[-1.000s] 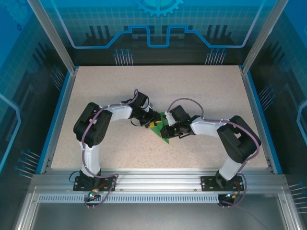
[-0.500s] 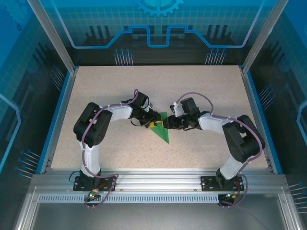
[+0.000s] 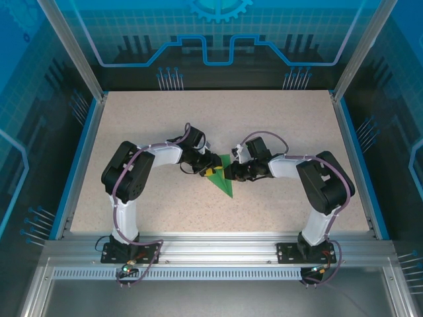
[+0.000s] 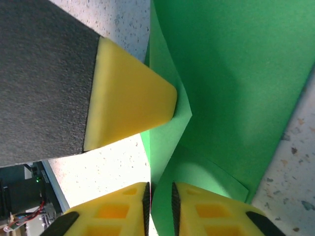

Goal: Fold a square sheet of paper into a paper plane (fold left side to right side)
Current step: Fourth fold the wing at the center of the table.

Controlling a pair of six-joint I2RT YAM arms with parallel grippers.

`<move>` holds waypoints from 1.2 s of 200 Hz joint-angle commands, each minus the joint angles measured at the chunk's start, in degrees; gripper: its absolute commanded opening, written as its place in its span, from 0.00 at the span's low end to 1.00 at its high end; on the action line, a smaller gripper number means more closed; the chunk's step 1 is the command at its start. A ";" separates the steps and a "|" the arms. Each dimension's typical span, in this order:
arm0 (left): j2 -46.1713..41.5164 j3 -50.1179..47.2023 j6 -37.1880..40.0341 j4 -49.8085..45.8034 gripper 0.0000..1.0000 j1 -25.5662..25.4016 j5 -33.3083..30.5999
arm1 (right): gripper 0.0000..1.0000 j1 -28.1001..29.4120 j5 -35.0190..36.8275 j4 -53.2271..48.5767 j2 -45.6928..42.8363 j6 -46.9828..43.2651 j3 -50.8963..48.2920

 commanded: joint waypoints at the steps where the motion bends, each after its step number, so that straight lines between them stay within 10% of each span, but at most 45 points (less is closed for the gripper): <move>1: 1.43 0.74 -0.76 -3.19 0.44 -0.39 -1.59 | 0.15 0.50 0.24 -1.50 0.70 -1.18 1.21; 240: 2.72 1.78 -0.61 -4.10 0.44 -0.33 -1.39 | 0.23 -0.22 3.04 -4.53 -2.94 -3.59 -0.01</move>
